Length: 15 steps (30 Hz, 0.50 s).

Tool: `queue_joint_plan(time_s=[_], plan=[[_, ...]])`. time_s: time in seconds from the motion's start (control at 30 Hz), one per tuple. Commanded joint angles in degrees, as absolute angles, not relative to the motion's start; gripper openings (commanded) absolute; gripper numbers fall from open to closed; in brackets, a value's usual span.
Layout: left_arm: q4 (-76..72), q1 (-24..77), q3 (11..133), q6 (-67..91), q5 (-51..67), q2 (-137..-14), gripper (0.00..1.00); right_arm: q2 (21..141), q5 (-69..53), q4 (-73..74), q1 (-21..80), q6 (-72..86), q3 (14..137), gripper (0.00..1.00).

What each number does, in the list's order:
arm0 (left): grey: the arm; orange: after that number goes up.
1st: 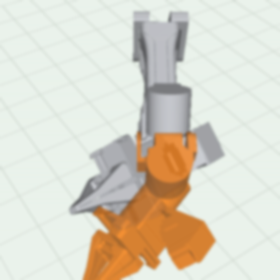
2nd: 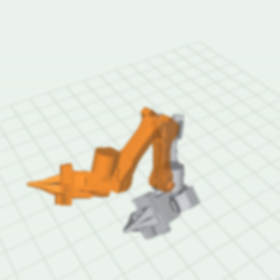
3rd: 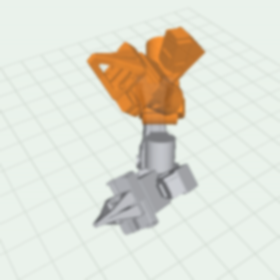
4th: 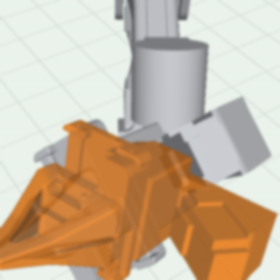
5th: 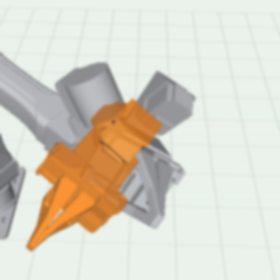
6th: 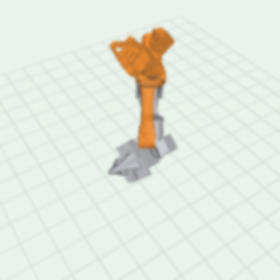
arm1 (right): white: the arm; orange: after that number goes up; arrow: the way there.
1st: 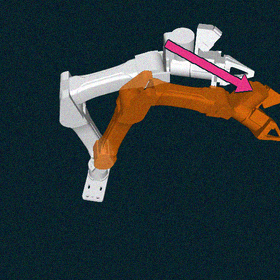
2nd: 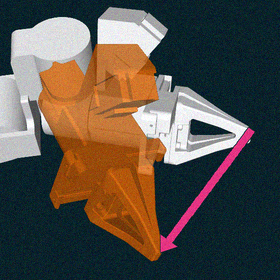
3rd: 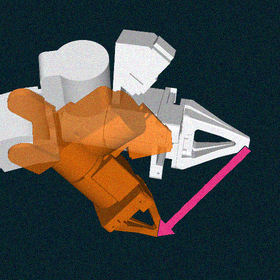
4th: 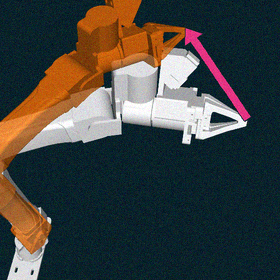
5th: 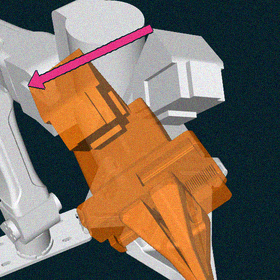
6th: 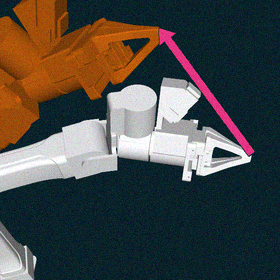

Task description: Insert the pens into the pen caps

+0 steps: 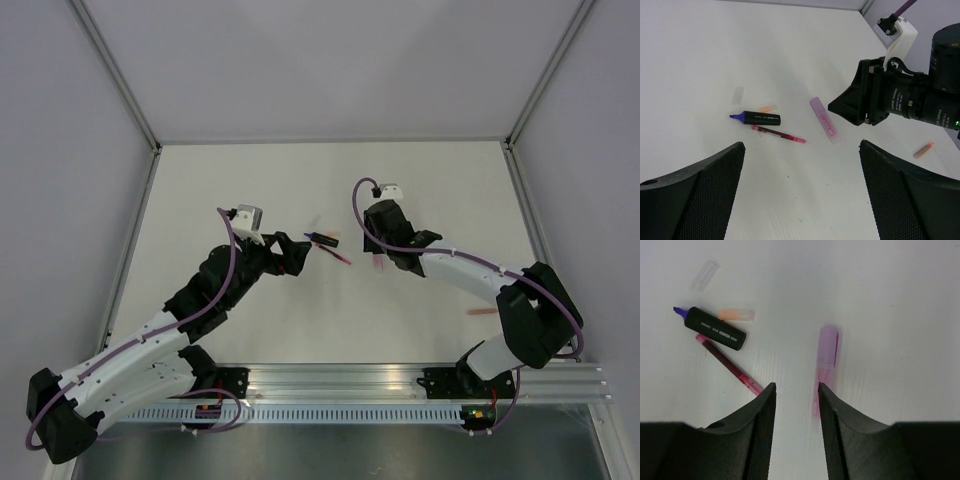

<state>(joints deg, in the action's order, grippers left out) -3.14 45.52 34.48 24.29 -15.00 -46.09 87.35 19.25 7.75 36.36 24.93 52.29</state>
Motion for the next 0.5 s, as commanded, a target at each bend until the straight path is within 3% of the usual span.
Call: queue_joint_plan(time_s=[0.0,0.13,0.47], plan=[[-5.4,45.9,33.7,22.8,-16.6,-44.1,1.0,85.1,15.6,9.5,36.3,25.4,52.2,0.45],[-7.0,45.9,32.5,23.0,-16.8,-43.5,1.0,85.2,25.8,17.5,35.6,31.8,57.6,0.45],[-6.8,45.8,32.8,23.2,-16.4,-44.1,1.0,77.8,33.8,47.7,16.5,64.0,62.7,0.47]])
